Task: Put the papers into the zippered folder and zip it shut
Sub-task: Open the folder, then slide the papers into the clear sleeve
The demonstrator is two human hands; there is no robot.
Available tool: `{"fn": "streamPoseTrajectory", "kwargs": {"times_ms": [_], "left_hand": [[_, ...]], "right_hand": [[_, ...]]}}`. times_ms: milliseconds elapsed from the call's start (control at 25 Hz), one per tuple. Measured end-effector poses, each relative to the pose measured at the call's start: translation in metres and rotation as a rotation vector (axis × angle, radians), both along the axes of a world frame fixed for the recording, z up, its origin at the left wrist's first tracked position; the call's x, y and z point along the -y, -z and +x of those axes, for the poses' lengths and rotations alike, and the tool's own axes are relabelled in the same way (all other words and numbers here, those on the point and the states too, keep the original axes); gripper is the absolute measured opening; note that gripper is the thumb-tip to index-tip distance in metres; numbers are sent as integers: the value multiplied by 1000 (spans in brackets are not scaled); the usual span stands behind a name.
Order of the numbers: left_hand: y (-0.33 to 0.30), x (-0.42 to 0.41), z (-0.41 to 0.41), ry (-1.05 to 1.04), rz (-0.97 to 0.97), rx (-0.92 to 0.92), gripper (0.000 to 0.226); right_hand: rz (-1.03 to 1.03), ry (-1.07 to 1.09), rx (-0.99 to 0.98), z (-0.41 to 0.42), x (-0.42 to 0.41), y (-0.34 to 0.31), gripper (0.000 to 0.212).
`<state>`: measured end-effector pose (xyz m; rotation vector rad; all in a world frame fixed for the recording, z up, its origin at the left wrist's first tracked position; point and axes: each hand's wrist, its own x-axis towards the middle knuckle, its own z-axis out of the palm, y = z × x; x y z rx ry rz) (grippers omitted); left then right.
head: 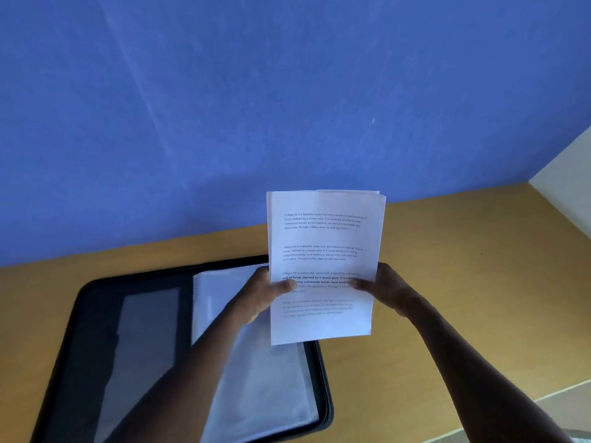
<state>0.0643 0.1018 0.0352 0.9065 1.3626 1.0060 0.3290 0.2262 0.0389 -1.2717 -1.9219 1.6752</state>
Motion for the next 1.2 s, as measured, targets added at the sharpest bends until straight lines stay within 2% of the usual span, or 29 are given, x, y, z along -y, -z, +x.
{"fn": "streamPoseTrajectory", "kwargs": {"times_ms": [80,280,400,520,560,600,680,720,800,880,1040,1200], "left_hand": [[1,5,-23,-17,1,27,41],[2,9,-67,-160,25,-52,40],[5,14,-91,-245,47,-50,29],[16,23,-109,-522,24,33,40],[23,26,-114,-630,2,-73,39],[31,30,-121,-685,-28,-273,32],[44,39,-131,-549,-91,-706,25],[49,41,-133,-421,-96,-828,29],[53,42,-136,-243,-77,-905,42],[53,38,-134,-173,-107,-992,49],[58,31,-135,-64,-146,-1236,37],[62,29,-139,-63,-123,-1284,32]], "right_hand": [[22,-59,11,-23,-4,-3,28],[-1,10,-76,-87,-7,-5,23],[3,24,-95,-120,-16,-6,24],[2,67,-141,-145,-28,-8,24],[-5,93,-167,-152,-32,-8,24],[-17,123,-197,-160,-35,-8,25],[-35,180,-248,-173,-42,-6,26],[-35,195,-266,-180,-45,-5,28],[-25,202,-290,-195,-48,-2,30],[-19,204,-296,-208,-48,1,29],[-16,227,-281,-233,-50,7,26],[-28,251,-266,-250,-53,12,23]]}}
